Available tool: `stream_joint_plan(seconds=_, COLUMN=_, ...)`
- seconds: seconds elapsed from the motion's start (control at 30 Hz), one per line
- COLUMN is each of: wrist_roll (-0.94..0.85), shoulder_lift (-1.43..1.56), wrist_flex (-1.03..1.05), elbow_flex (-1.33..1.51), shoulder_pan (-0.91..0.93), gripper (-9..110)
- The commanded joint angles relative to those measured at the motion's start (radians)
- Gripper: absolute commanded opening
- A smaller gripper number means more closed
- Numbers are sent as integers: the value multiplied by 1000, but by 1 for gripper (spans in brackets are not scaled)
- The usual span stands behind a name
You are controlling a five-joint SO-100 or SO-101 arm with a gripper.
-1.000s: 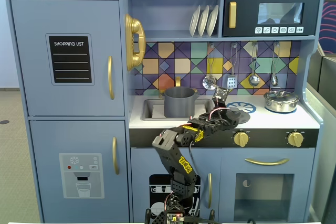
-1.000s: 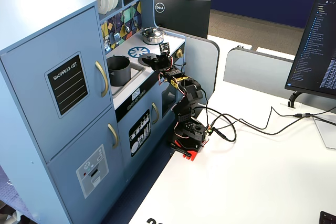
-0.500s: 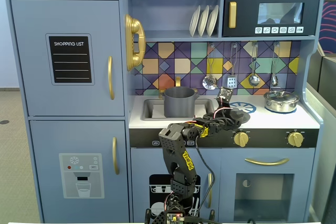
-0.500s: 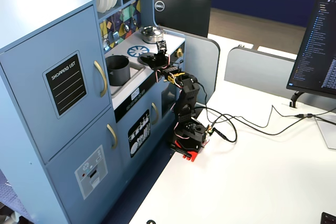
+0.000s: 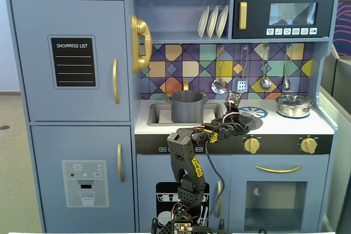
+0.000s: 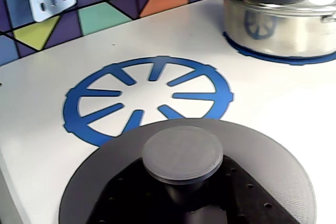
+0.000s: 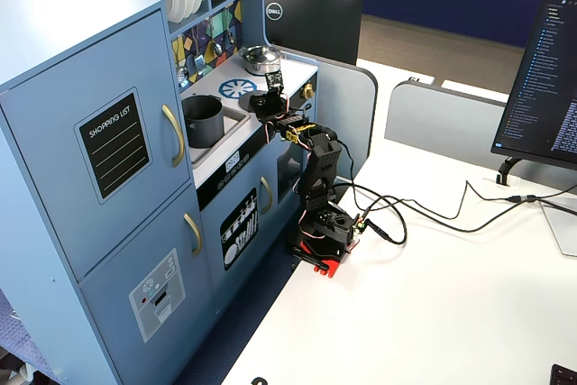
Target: Pick up the lid from the counter and put it on the gray recipient
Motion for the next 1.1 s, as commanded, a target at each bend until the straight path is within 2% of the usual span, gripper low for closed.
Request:
stream_joint_plan(seconds=0.0, wrist_roll=17, shoulder_lift=48, wrist_flex=-26, elbow_flex=-38, shoulder_pan=-14, gripper=0)
stream_joint_plan(seconds=0.27, wrist_roll=12, shoulder_lift=89, wrist_flex=-5, elbow_flex=-77, shoulder_pan=-15, gripper=0)
stream_joint_plan(seconds=0.57, wrist_roll=17, shoulder_lift=219, wrist_flex=210, elbow_flex=-282, shoulder_pan=-51, gripper=0)
stream_joint_plan(seconds=0.8, wrist_roll=14, shoulder_lift=348, wrist_flex=439, elbow_flex=-420, shoulder_pan=-204, gripper=0)
stream_joint_plan(seconds=1.07, wrist_roll=15, shoulder_lift=453, wrist_flex=525, elbow_flex=-324, shoulder_pan=-391, gripper=0)
